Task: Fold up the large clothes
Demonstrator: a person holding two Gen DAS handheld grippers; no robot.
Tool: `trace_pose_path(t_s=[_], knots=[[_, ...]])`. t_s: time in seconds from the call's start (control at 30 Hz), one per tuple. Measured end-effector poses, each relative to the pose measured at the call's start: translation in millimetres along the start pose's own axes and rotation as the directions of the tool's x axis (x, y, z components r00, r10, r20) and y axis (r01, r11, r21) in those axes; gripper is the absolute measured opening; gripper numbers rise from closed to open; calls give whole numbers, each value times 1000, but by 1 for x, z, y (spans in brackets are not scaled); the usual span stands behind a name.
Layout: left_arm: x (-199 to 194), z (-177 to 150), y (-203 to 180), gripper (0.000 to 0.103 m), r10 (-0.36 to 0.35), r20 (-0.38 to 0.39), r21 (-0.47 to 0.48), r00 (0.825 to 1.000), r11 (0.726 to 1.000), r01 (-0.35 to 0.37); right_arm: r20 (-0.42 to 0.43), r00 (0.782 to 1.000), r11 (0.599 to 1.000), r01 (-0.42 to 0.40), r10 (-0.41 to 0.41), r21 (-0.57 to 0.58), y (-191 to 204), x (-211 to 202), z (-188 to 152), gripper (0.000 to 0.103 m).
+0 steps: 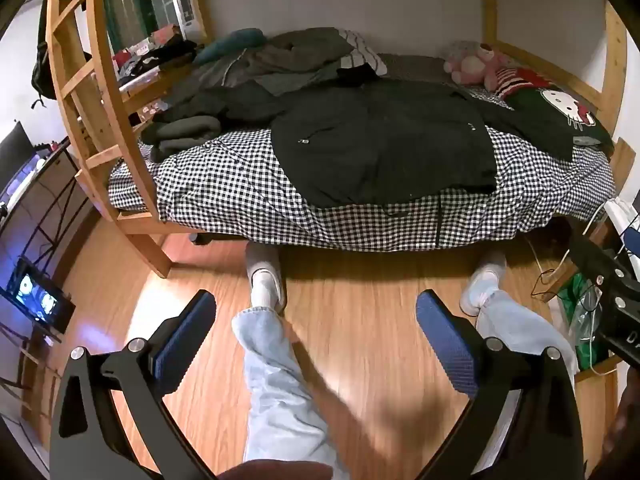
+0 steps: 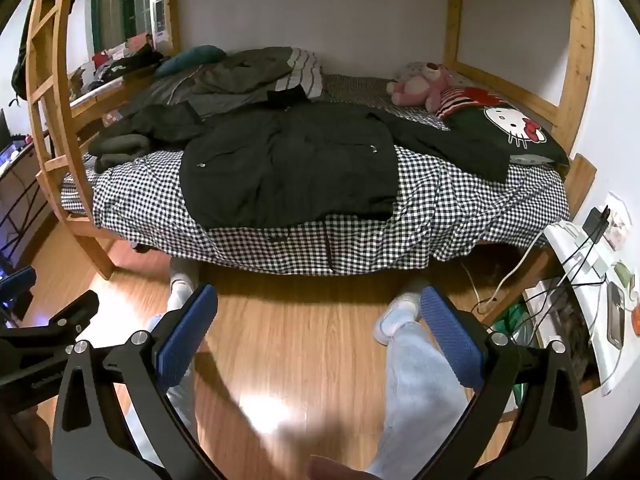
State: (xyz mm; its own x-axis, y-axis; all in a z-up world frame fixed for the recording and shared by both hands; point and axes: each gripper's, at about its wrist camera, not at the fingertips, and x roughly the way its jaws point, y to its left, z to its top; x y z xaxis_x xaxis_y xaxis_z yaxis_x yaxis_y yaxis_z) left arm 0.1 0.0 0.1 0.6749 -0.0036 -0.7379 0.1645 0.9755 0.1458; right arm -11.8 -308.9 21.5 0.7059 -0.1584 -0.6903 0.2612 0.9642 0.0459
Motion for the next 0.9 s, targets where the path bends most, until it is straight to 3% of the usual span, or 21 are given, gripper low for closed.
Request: trace_pose_path(t_s=[0.9], knots=[[-1, -1, -2, 99, 3, 4, 7, 1000, 1000, -3, -12, 1000, 1000, 10, -10, -7, -2, 6, -3, 100]])
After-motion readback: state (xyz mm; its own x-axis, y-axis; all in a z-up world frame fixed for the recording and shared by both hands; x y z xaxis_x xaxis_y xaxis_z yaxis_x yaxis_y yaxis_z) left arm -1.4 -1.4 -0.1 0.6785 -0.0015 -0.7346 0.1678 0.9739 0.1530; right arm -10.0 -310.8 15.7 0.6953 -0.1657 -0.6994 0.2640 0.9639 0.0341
